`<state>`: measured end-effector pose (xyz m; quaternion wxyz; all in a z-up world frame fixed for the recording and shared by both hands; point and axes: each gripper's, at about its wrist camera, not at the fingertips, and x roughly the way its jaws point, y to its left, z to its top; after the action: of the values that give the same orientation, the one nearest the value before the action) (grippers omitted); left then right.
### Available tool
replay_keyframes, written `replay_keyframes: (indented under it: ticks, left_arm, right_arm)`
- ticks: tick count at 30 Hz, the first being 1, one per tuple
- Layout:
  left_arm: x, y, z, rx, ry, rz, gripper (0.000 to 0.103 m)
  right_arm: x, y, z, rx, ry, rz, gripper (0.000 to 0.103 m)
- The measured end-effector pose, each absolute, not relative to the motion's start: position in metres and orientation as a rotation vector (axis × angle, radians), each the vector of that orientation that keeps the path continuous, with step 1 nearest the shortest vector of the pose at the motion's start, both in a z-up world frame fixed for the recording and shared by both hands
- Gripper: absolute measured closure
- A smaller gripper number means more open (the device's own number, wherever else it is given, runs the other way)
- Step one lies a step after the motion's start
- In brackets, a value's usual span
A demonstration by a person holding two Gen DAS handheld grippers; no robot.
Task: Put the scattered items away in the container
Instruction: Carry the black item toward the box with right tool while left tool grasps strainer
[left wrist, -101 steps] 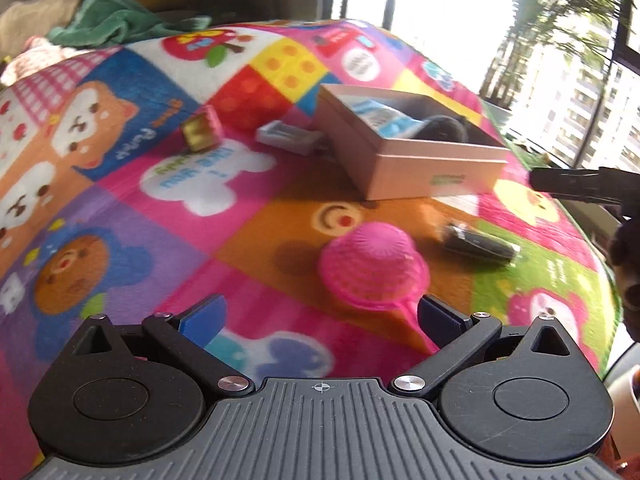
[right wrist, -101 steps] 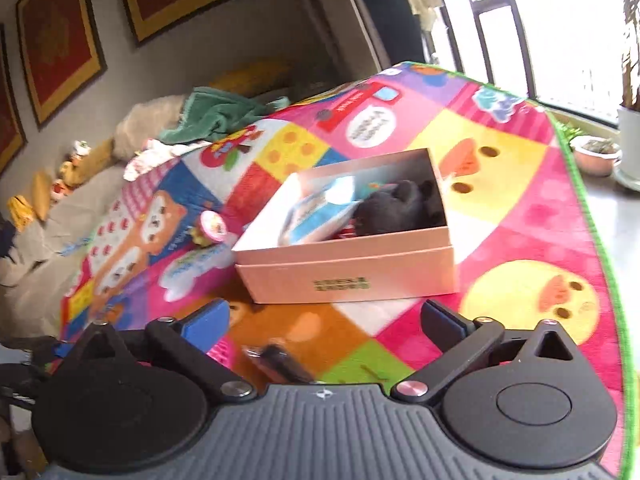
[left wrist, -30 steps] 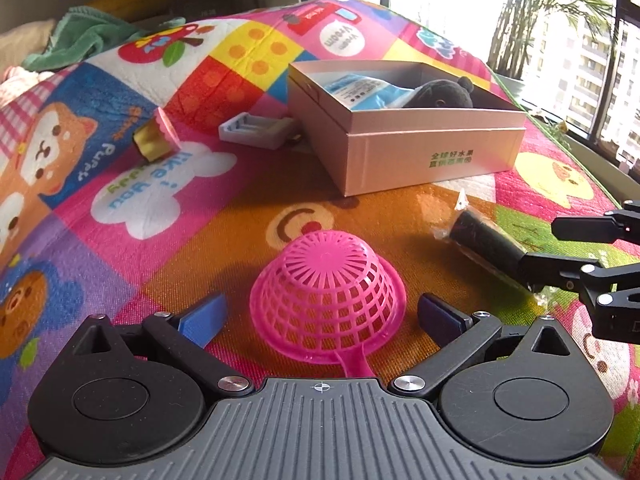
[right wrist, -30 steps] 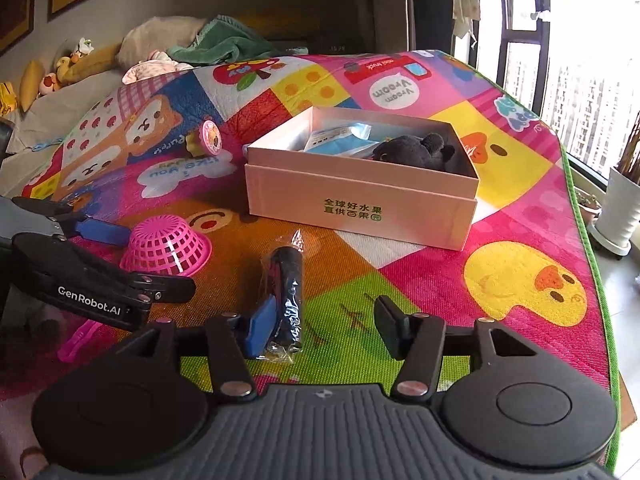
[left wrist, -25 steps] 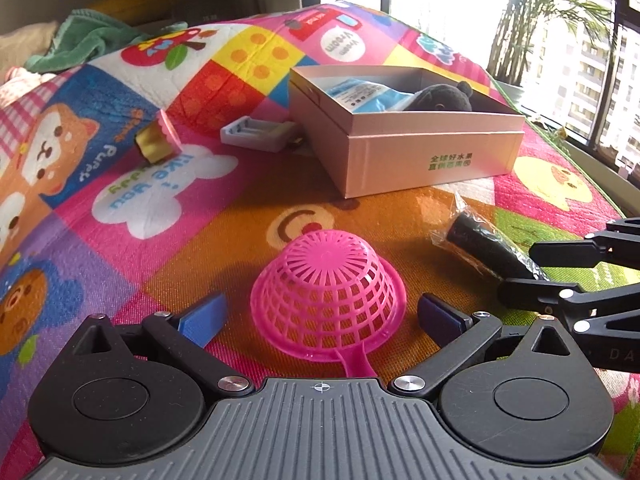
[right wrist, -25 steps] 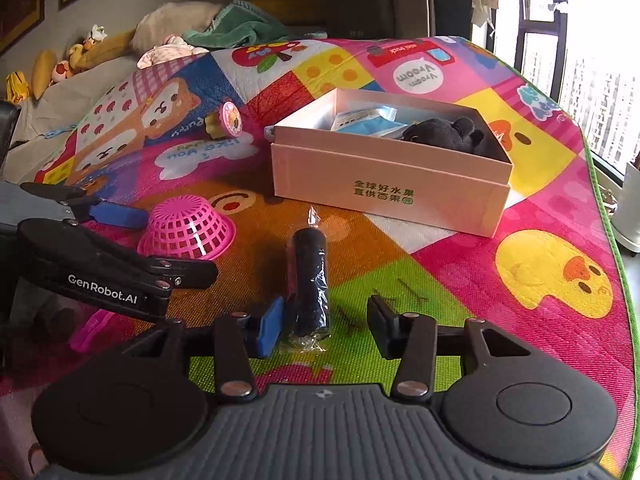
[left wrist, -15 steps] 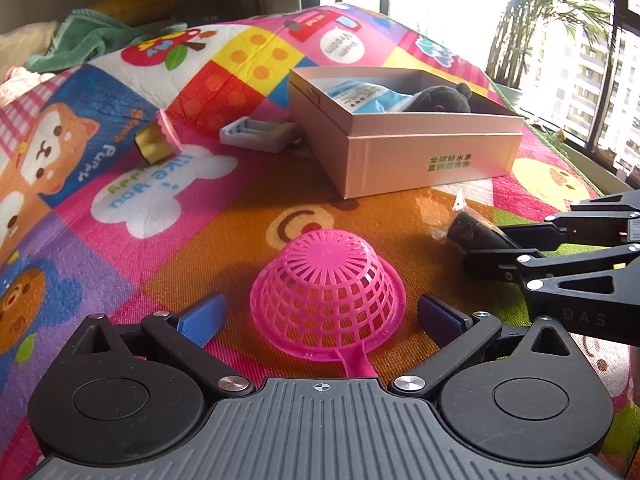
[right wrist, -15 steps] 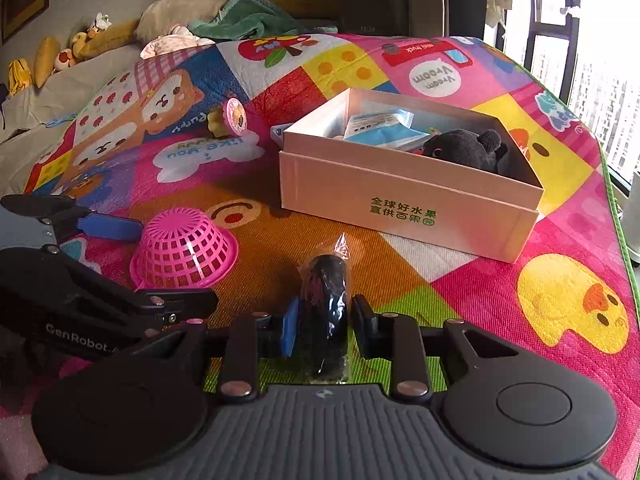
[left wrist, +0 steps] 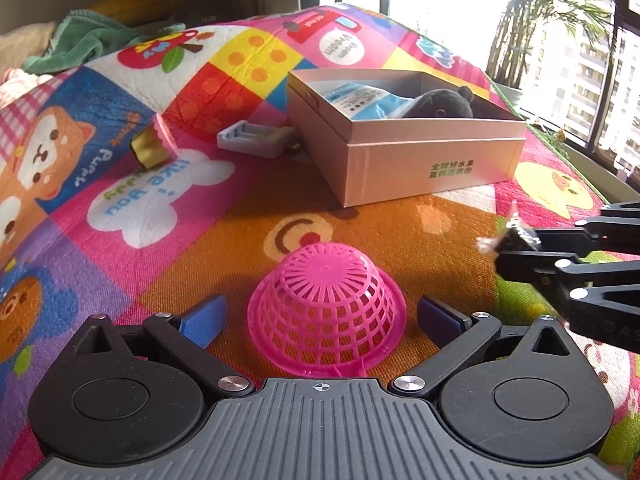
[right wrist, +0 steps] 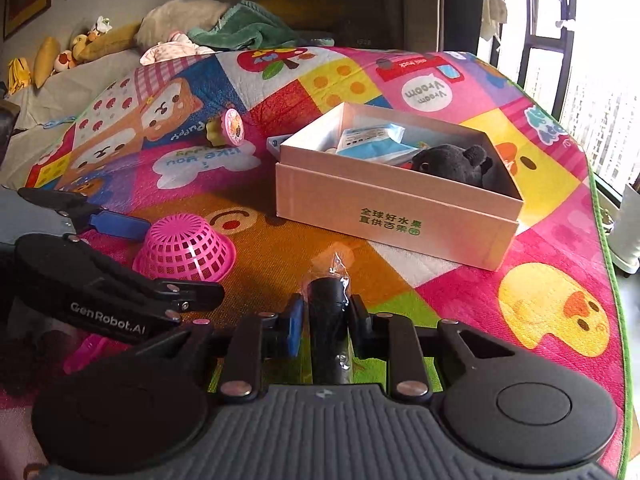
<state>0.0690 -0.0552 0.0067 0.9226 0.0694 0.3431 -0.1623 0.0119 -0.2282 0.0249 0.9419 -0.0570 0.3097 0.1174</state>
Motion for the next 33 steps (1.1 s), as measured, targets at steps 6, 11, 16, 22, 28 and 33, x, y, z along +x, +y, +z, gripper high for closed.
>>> replay_keyframes:
  ticks: [6, 11, 16, 22, 28, 33]
  left_arm:
    - [0.06, -0.068, 0.015, 0.224, 0.674, -0.358, 0.015]
    - [0.034, -0.08, 0.042, 0.263, 0.596, -0.425, 0.015]
    - [0.009, -0.088, 0.089, 0.274, 0.462, -0.459, 0.015]
    - [-0.006, -0.093, 0.145, 0.289, 0.291, -0.469, 0.015]
    - [0.028, -0.1, 0.164, 0.24, 0.279, -0.476, 0.015]
    - [0.092, -0.116, 0.157, 0.193, 0.343, -0.507, 0.015]
  right_arm:
    - [-0.012, -0.255, 0.043, -0.079, 0.598, 0.192, 0.08]
    - [-0.029, -0.27, 0.064, -0.052, 0.551, 0.175, 0.08]
    - [-0.045, -0.273, 0.093, -0.048, 0.454, 0.166, 0.08]
    - [-0.056, -0.288, 0.133, 0.009, 0.347, 0.171, 0.08]
    - [-0.042, -0.315, 0.155, 0.097, 0.306, 0.172, 0.08]
    - [0.003, -0.331, 0.161, 0.172, 0.323, 0.209, 0.08]
